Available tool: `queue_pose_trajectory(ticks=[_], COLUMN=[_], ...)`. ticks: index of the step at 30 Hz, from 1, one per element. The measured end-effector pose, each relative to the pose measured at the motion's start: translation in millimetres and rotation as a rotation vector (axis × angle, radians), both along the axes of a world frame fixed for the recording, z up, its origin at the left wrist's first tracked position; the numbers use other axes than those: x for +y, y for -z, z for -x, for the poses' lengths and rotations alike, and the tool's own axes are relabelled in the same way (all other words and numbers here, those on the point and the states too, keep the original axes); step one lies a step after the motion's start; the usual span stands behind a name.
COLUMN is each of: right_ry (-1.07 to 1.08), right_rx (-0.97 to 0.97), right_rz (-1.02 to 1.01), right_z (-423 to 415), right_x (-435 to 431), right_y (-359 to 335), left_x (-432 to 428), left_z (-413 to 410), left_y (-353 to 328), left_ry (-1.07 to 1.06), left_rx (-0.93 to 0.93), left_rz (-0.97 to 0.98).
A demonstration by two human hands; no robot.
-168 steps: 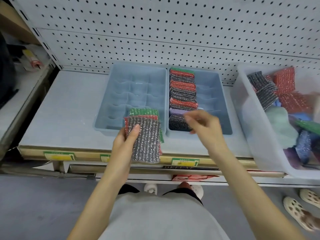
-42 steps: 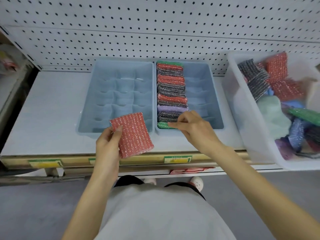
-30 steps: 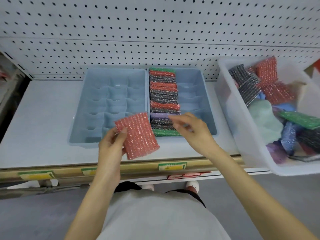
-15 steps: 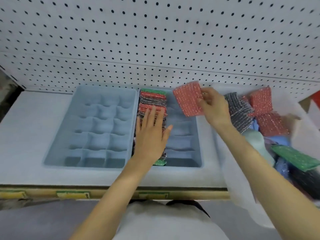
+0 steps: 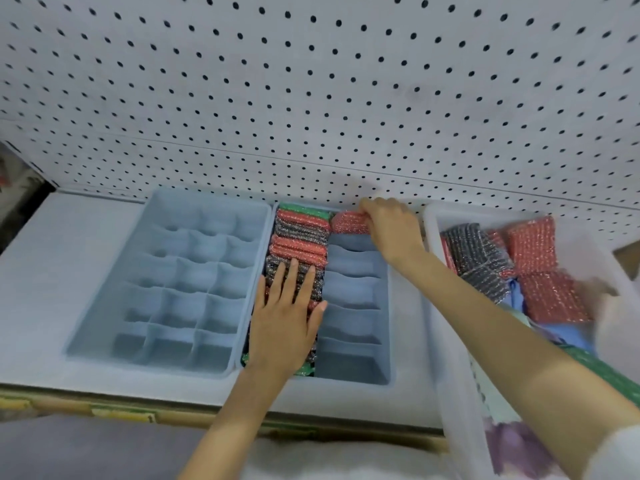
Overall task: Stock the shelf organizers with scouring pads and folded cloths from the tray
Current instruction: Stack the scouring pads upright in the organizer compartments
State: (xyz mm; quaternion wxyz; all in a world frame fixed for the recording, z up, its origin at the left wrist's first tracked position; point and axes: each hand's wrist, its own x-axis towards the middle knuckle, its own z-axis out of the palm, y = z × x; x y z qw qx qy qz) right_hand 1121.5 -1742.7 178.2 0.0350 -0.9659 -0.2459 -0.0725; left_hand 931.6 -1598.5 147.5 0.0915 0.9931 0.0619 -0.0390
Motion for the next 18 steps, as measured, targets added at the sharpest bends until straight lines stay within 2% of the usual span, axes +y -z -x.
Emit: queue_pose_trajectory(ticks=[4, 7, 10, 15, 18], right_ry=[-0.041, 0.052, 0.058, 0.12, 0.154], right_rx=[-0.026, 0.082, 0.167, 0.348, 0.418], right_rz=[0.019, 0.001, 0.024, -0.246, -0.491], right_z=[0.8, -2.2, -1.5, 8.7, 28.4], right_x=[3.1, 7.7, 14.8, 4.5, -8.0], right_y=[8.6, 15.2, 18.2, 6.0, -19.5], left_x=[0.0, 0.3, 1.0, 2.5, 3.7], left_z=[-1.2, -3.4, -4.4, -3.5, -2.7], left_y=[1.3, 1.9, 1.8, 0.3, -11.1], left_ry=[-0.011, -0.01, -0.013, 0.004, -0.008], left_rx=[-0.001, -0.006, -0.002, 0.008, 0.021], left_rz=[0.001, -0.005, 0.009, 0.071, 0.126])
